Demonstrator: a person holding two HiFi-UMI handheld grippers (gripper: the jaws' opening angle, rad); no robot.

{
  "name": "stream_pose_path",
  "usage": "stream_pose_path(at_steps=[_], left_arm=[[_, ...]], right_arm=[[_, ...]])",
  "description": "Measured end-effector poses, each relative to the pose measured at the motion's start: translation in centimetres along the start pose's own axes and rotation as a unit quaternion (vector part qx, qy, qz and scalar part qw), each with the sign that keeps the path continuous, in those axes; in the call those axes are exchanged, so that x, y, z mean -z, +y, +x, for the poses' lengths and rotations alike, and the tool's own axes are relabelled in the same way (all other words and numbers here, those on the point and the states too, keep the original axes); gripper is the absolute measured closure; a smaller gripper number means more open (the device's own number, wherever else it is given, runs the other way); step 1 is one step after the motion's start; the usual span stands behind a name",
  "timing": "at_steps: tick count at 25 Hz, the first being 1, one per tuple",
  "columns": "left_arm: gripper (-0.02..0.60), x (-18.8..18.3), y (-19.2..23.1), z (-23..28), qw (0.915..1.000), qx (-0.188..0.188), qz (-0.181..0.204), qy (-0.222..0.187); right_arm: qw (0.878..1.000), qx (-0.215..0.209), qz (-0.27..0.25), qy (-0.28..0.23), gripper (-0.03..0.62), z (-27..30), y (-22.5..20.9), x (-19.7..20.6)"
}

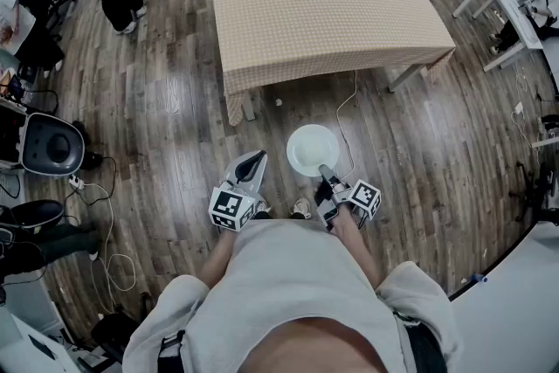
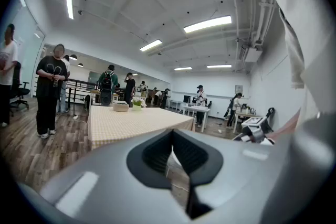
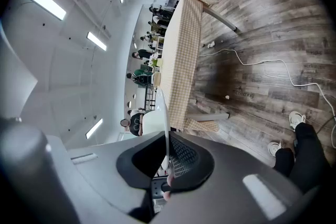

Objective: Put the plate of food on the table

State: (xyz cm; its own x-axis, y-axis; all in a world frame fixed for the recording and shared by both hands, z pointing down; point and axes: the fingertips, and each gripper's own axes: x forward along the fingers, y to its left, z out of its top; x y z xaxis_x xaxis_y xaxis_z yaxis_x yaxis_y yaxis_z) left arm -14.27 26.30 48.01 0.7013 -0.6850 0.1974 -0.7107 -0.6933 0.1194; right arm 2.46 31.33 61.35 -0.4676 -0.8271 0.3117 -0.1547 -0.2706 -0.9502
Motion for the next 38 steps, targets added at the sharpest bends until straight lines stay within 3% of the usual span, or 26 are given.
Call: stream_pose_path(at_steps=[2,8,13,19,22,27,38], left_arm=[[0.572,0.0,0.0,0.0,1.0000,0.000,0.000,0.000],[0.572,0.1,-0.3,-0.1,1.0000,0.000,0.000,0.001],[0.571,0.2,-0.3,0.1,1.0000,0.001,0.001,0.002],[0.572,-0.3,-1.0,0.2,1.0000,0.001,0.005,0.000],[0.571,-0.3,-1.1,0.2,1.0000,-0.001,0.006,0.000],[0.572,-0.2,-2.5,0.5,1.0000,-0.002,0.007,-0.001],[0.571,-0.6,-4.7,4.2,0.9997,-0.022,0.007,-0.004]], right_arm=[[1.000,0.012,-0.008,0.000,0.585,-0.2,0.2,0.0],[1.000,-0.003,-0.015,0.000,0.585,-0.3,0.6,-0.1],[1.000,0.018,-0.014,0.004,0.585,-0.5,0.2,0.1],[1.000,-0.012,-0.010,0.006,0.583,-0.7,0.3,-0.1],[1.000,-0.005,-0.011,0.005,0.582,-0.9,0.4,-0.3],[1.000,-0.028,-0.007,0.004,0.580,-1.5,0.6,-1.4],[1.000,-0.025,-0.010,0.015,0.580,-1.8,0.9,-4.8]])
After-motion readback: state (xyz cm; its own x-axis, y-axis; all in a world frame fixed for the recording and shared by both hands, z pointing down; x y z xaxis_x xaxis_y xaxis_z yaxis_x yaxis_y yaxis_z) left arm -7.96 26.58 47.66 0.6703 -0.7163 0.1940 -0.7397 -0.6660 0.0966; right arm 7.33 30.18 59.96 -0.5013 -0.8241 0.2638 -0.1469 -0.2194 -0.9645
